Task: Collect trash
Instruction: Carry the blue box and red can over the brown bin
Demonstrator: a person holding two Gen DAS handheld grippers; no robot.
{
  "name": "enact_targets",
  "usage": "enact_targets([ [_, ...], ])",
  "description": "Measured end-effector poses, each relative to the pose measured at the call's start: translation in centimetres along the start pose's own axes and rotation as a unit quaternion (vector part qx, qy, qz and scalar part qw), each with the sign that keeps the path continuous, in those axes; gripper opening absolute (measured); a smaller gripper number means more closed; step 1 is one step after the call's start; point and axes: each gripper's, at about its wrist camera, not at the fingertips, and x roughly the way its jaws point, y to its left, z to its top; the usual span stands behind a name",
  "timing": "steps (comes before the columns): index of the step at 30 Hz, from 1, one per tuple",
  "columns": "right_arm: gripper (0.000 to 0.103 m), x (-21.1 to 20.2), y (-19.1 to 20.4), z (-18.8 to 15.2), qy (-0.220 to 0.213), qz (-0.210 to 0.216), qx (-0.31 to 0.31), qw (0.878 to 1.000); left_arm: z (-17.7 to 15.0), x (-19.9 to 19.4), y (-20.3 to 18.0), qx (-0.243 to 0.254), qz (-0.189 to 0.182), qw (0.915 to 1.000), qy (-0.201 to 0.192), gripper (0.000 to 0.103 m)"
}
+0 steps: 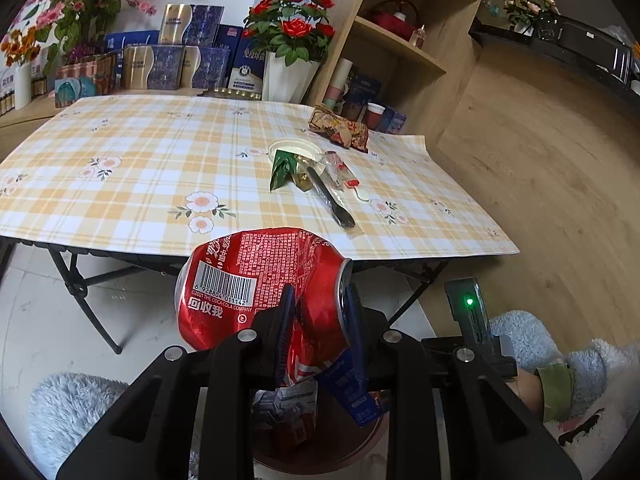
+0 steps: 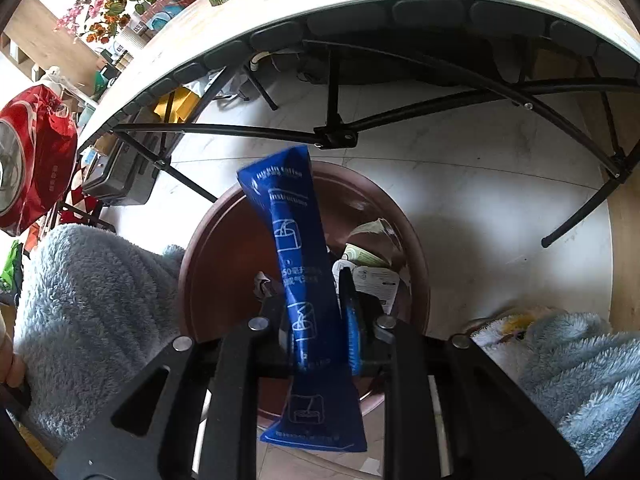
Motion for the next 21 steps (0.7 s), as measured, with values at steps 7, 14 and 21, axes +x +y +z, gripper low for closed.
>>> enact_targets([
  [7, 0.028, -0.2, -0.7, 0.1, -0.002, 0.003, 0.014, 1.000, -0.1, 0.4, -0.1, -0.001, 0.001, 1.0000, 0.008, 0.025],
  [14, 0.035, -0.5, -0.5, 0.1, -0.014, 0.003, 0.011, 1.000, -0.1, 0.7, -0.4, 0.005, 0.003, 0.9999, 0.014, 0.025],
  [21, 0.079, -1.3, -1.0, 0.3, -0.038, -0.020, 0.020, 0.999, -0.3, 1.0, -0.5, 0.008, 0.004, 0.9997, 0.023, 0.025],
])
